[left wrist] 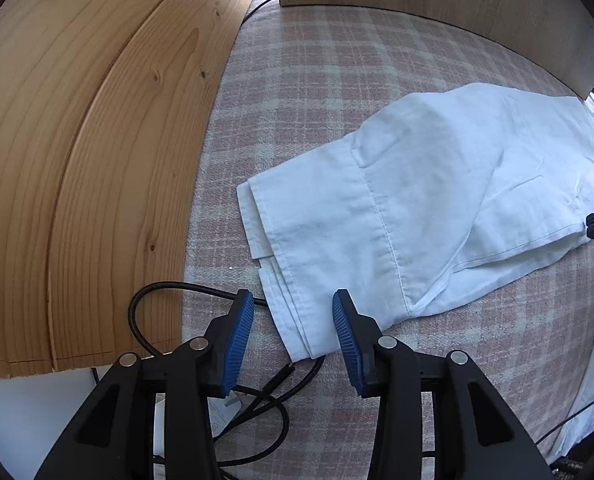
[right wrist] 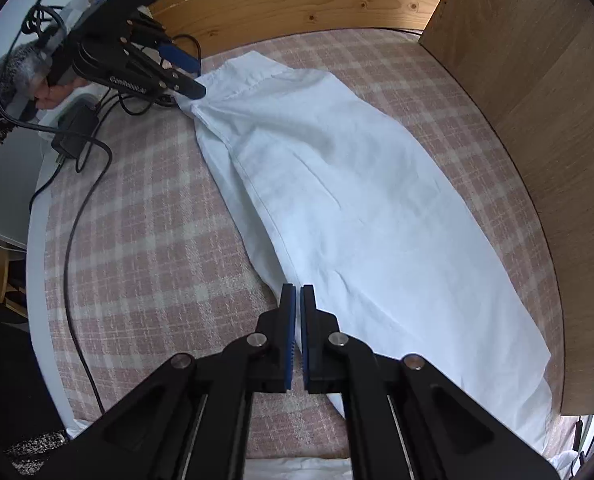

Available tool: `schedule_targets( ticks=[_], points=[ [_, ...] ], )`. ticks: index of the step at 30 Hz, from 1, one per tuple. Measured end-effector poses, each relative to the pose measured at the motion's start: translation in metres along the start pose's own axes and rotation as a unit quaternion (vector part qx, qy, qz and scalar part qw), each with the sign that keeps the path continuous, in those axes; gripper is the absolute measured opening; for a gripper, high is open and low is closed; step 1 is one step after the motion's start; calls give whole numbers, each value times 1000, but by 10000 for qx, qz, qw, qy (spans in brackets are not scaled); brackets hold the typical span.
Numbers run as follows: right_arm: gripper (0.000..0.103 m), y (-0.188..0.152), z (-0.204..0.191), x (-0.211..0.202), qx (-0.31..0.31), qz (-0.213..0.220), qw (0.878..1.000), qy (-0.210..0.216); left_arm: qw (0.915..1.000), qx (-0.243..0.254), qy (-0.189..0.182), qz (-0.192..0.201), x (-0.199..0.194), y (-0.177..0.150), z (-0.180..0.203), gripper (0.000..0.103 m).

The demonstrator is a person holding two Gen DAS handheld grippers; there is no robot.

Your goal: Fold clothes

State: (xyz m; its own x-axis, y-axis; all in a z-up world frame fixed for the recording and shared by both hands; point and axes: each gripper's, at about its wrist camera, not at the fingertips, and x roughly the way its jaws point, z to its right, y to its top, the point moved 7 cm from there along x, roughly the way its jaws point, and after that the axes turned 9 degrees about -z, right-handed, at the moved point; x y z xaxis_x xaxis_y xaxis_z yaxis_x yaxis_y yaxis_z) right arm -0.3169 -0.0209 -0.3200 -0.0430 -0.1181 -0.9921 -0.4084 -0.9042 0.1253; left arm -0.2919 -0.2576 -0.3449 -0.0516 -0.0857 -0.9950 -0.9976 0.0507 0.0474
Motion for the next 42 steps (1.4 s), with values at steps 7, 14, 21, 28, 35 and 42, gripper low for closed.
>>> schedule_targets(
  ticks=[7,14,21,28,35,42],
  points=[
    [20,12,2,12,-43,41,9992,-383,9998,37,48,182,-22,0,3,39],
    [47,18,-15,-3,12,301,9995,-2,9996,98,-9,283,-32,-2,11,39],
    [2,39,-8,24,-73,108,9996,-257,9997,-23,14,250,-21,2,5,39],
    [3,27,-18,22,-252,-112,9996,-49,9996,-159,145,184,-19,0,-9,39],
    [31,28,-7,9,193,32,9996,181,9987,-174,471,75,-3,29,-12,46],
    [34,25,6,-13,457,425,9978,240,9990,-221,383,-113,19,35,-12,31]
  ],
)
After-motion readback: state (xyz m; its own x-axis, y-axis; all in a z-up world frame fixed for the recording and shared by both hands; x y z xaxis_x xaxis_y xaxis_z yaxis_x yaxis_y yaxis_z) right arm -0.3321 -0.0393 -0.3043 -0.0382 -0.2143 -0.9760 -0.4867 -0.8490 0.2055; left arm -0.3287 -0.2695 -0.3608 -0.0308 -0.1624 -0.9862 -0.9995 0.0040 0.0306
